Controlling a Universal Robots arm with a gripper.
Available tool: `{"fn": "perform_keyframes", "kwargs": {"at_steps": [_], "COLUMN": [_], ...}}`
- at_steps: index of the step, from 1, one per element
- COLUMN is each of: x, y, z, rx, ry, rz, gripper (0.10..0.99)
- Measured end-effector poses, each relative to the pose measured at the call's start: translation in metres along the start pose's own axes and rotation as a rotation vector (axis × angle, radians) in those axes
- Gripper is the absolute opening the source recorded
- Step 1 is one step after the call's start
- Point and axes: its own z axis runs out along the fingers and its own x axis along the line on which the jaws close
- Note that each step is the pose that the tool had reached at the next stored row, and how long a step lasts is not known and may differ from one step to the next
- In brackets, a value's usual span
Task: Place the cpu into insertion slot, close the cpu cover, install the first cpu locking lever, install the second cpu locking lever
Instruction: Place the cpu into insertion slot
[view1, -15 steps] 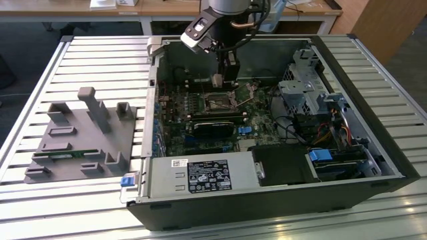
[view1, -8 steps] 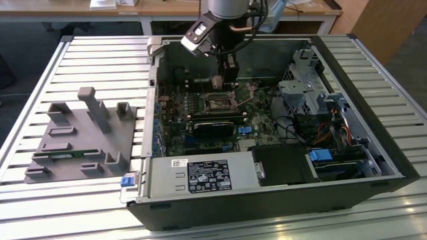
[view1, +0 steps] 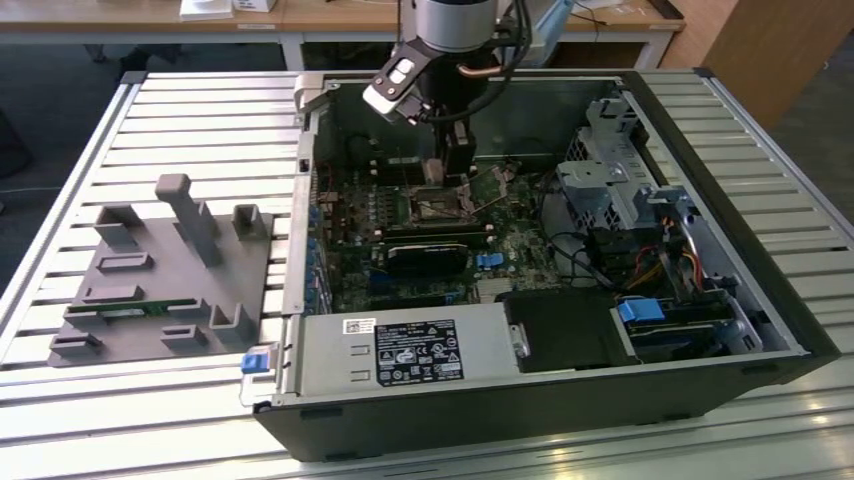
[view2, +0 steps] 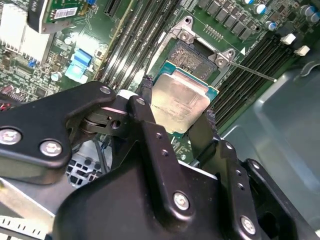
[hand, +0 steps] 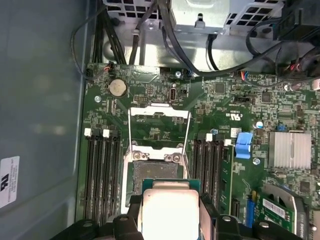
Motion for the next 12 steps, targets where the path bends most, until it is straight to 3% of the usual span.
{"fn": "perform_keyframes", "kwargs": {"at_steps": [12], "x": [0.005], "y": [-0.0013], "z": [0.0186], "rx": [-0.004], "ry": [-0.0005], "rz": [0.0], "gripper": [0.537]}}
